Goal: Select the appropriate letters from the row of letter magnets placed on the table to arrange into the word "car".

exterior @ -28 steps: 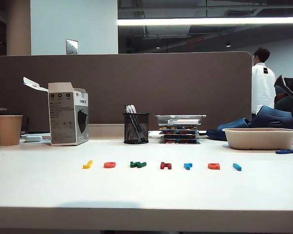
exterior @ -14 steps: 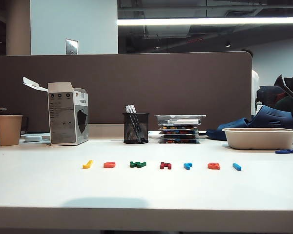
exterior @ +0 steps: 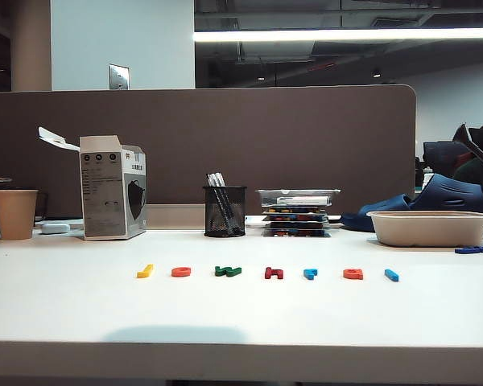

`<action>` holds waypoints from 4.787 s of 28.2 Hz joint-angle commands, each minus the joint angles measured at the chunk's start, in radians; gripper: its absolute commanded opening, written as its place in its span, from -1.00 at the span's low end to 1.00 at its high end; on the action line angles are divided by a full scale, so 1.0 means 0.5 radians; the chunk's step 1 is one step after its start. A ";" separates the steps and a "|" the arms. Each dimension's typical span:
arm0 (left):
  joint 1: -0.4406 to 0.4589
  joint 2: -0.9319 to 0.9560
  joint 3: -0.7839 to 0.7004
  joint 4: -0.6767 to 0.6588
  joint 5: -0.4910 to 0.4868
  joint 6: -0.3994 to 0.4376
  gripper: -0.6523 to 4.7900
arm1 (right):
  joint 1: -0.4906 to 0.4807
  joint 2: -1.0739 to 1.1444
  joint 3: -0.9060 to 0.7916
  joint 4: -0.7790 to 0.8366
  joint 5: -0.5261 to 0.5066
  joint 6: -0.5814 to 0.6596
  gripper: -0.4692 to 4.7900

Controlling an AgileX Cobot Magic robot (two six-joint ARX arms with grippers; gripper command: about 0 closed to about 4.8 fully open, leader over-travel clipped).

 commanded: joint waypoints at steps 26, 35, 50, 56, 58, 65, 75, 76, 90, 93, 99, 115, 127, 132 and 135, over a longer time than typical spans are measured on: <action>0.001 -0.001 0.005 -0.016 -0.021 0.008 -0.78 | 0.740 2.646 1.107 0.561 -1.257 -0.365 -0.85; 0.002 0.000 0.005 -0.016 -0.021 0.008 -0.78 | 1.023 3.179 1.524 0.482 -1.098 -0.363 -0.84; 0.001 -0.001 0.005 -0.015 -0.021 0.008 -0.78 | 1.290 3.674 1.990 0.005 -0.750 -0.363 -0.85; 0.001 -0.001 0.005 -0.015 -0.021 0.008 -0.78 | 1.386 3.690 2.047 -0.008 -0.721 -0.357 -0.85; 0.001 -0.001 0.005 -0.015 -0.021 0.008 -0.78 | 1.402 3.721 2.080 -0.011 -0.711 -0.314 -0.85; 0.002 0.000 0.004 -0.015 -0.021 0.008 -0.78 | 1.414 3.910 2.296 -0.137 -0.713 -0.154 -0.84; 0.001 -0.001 0.005 -0.015 -0.021 0.008 -0.78 | 1.474 3.964 2.320 -0.143 -0.701 -0.139 -0.84; 0.001 -0.001 0.004 -0.015 -0.021 0.008 -0.78 | 1.476 3.974 2.320 -0.141 -0.684 -0.139 -0.84; 0.001 -0.001 0.004 -0.015 -0.021 0.008 -0.78 | 1.482 4.021 2.320 -0.100 -0.591 -0.097 -0.85; 0.001 -0.001 0.004 -0.015 -0.021 0.008 -0.78 | 1.482 4.038 2.319 -0.080 -0.535 -0.037 -0.85; 0.001 -0.001 0.004 -0.015 -0.021 0.008 -0.78 | 1.482 4.051 2.319 -0.065 -0.501 -0.036 -0.85; 0.001 -0.001 0.005 -0.015 -0.021 0.008 -0.78 | 1.484 4.051 2.319 -0.109 -0.494 0.018 -0.85; 0.001 0.000 0.004 -0.015 -0.021 0.008 -0.78 | 1.562 4.050 2.320 -0.250 -0.481 0.016 -0.85; 0.001 0.000 0.004 -0.015 -0.021 0.008 -0.78 | 1.595 4.045 2.320 -0.349 -0.482 -0.007 -0.85; 0.001 -0.001 0.004 -0.015 -0.021 0.008 -0.78 | 1.603 4.038 2.329 -0.421 -0.484 -0.008 -0.85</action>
